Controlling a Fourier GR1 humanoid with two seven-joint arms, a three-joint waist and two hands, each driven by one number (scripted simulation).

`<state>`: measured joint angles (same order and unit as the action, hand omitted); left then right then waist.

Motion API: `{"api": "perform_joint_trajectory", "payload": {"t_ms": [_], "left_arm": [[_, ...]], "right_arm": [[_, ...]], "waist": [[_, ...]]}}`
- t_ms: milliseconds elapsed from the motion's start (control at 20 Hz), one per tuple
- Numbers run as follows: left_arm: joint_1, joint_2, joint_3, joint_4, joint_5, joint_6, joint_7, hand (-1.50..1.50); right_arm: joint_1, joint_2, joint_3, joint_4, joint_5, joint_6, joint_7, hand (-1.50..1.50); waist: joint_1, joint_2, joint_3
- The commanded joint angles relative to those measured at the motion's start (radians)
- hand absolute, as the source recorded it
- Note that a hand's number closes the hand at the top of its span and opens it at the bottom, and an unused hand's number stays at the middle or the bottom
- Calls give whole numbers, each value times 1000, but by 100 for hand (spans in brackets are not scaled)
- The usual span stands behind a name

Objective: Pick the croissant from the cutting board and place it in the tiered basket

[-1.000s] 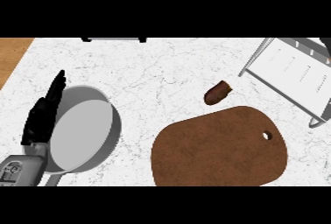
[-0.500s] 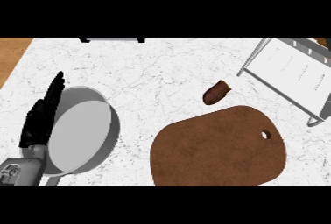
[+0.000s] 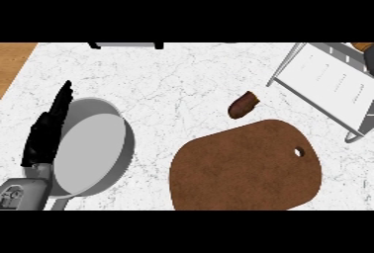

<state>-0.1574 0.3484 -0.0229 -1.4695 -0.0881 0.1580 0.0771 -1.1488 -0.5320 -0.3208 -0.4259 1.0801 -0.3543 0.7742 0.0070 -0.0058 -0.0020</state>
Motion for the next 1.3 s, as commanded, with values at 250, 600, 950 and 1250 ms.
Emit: {"api": "perform_joint_trajectory", "payload": {"t_ms": [250, 600, 950, 1250], "left_arm": [[13, -28, 18, 30, -13, 5, -6, 0], [10, -3, 46, 50, -4, -31, -17, 0], [80, 11, 86, 24, 17, -30, -27, 0], [115, 15, 89, -12, 8, -26, -34, 0]], "right_arm": [[81, -17, 4, -220, -22, -126, -5, -150], [155, -44, -3, -497, -37, 20, 209, -150], [387, -4, -54, -920, -148, 155, 317, -150], [685, 14, -152, -1332, -278, 232, 305, -150]], "waist": [[-17, 1, 1], [-42, -8, 1], [-83, -23, 0], [-88, -20, 2]]}}
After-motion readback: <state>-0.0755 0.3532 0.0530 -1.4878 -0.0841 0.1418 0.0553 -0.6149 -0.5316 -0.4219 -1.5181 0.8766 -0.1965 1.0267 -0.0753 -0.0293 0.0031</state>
